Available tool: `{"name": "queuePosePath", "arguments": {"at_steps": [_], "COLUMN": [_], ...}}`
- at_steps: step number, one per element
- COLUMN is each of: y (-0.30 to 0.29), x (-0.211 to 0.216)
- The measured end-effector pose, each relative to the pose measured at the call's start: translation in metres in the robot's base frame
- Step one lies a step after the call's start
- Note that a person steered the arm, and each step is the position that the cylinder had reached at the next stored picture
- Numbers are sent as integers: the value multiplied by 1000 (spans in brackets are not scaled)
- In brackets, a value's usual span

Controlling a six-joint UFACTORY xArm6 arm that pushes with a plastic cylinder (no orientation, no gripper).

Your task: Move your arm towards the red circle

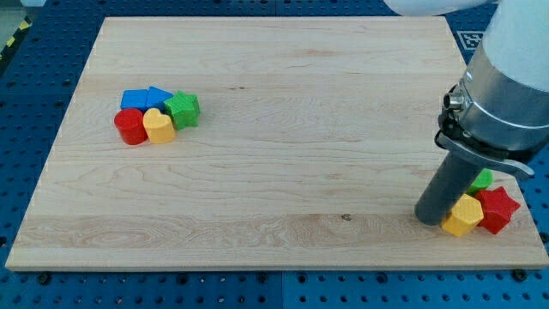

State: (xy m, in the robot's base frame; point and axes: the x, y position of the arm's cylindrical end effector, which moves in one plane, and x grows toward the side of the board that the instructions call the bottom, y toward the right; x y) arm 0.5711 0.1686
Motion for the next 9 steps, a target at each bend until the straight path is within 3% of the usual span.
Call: {"name": "queuePosePath", "arguments": {"at_steps": [5,9], "y": [-124,-175], "x": [6,11]}}
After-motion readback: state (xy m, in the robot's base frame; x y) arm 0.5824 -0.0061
